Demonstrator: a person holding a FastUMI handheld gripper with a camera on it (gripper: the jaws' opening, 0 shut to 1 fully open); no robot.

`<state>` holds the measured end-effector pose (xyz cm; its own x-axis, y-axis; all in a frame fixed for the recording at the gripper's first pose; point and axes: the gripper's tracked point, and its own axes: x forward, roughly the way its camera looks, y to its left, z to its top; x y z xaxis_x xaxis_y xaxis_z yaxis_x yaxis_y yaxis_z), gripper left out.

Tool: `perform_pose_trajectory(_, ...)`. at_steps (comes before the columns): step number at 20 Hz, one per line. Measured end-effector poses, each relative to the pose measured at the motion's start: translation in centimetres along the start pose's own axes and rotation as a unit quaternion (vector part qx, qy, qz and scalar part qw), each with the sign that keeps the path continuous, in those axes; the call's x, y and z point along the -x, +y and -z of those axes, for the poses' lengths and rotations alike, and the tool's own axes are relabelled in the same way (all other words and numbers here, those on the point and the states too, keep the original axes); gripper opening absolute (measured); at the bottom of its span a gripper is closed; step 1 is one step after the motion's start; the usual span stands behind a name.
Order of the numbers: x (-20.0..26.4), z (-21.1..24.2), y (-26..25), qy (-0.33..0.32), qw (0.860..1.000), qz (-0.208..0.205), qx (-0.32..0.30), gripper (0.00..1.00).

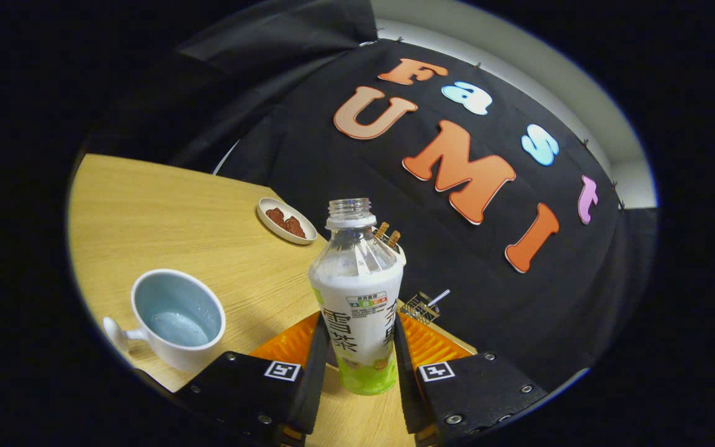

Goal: Take the bottle from table, then pour the juice into the cup, finally place the bottle on the coaster

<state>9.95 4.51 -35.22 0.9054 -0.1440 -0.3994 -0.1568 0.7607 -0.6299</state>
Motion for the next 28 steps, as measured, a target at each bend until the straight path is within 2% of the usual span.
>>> perform_pose_trajectory(4,-1.7,-0.4,-2.1,0.001,0.995,0.008,-0.104,0.54)
perform_pose_trajectory(7,-3.2,-0.3,-2.4,0.003,0.982,-0.008,-0.188,0.54)
perform_pose_trajectory(14,-5.8,0.4,-2.3,0.009,0.955,-0.026,-0.295,0.55)
perform_pose_trajectory(22,-8.3,2.3,-2.6,0.018,0.946,-0.018,-0.322,0.55)
perform_pose_trajectory(28,-9.2,4.0,-2.5,0.031,0.945,-0.015,-0.324,0.55)
